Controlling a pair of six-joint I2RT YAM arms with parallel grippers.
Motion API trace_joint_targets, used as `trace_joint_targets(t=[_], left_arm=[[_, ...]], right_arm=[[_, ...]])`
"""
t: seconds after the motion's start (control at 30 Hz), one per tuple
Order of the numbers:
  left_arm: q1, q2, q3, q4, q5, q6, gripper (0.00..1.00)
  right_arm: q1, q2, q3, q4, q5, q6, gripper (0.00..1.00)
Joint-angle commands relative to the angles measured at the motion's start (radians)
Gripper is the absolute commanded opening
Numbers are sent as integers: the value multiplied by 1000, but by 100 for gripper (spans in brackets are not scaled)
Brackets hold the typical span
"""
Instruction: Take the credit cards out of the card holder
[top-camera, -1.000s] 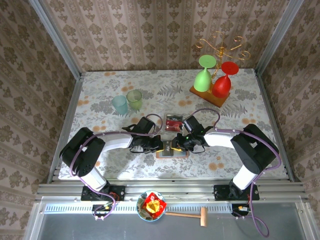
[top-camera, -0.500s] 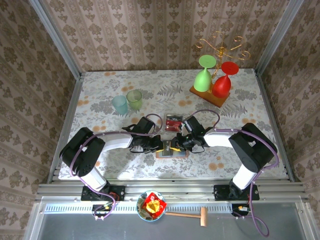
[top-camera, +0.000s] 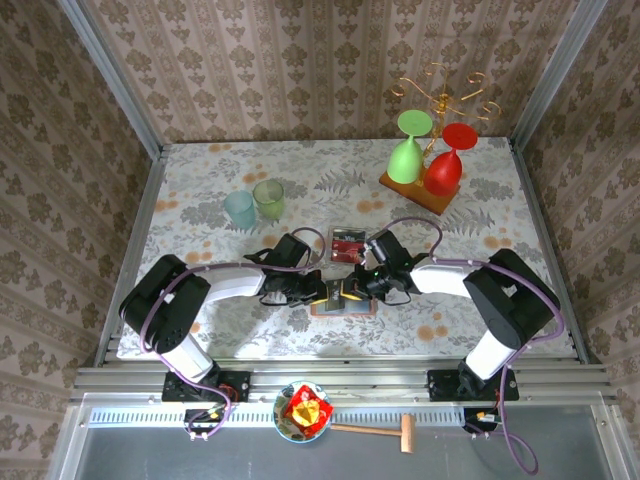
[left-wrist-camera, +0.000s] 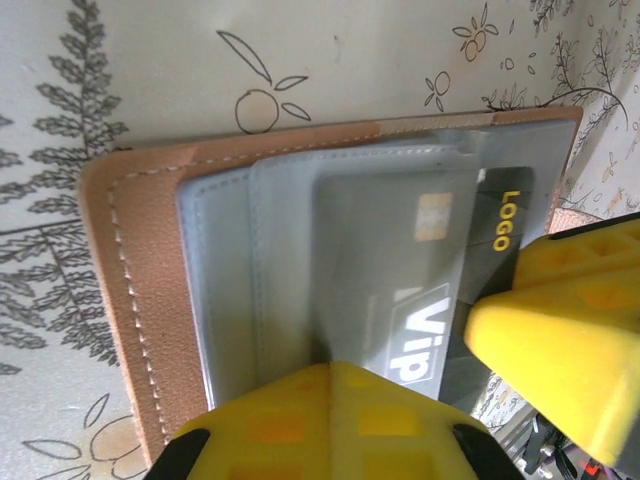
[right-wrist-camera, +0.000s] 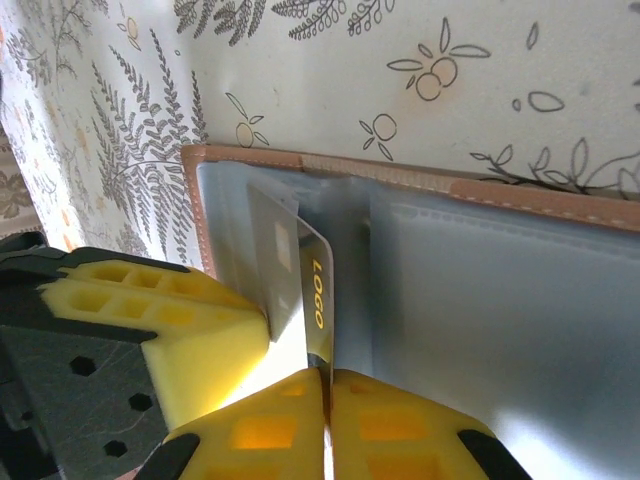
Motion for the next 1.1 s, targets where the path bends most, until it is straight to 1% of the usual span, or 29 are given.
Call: trace_joint_targets(t=[0.0, 0.47, 0.73, 0.9, 1.07], left_arm=[[2, 7, -18, -14, -8, 14, 3], [2, -8, -35, -6, -10, 8, 3], [0, -12, -38, 1, -9, 3, 3], [-1, -30, -44, 12, -7, -9, 4], [-1, -44, -35, 3, -8, -8, 4]], right_arm=[[-14, -23, -21, -75, 47, -37, 8], [-44, -95, -7, -212, 106, -100, 8], [-41, -144, 34, -263, 101, -109, 9], [-28, -125, 76, -298, 90, -126, 8], [-9, -105, 119, -345, 106, -147, 8]])
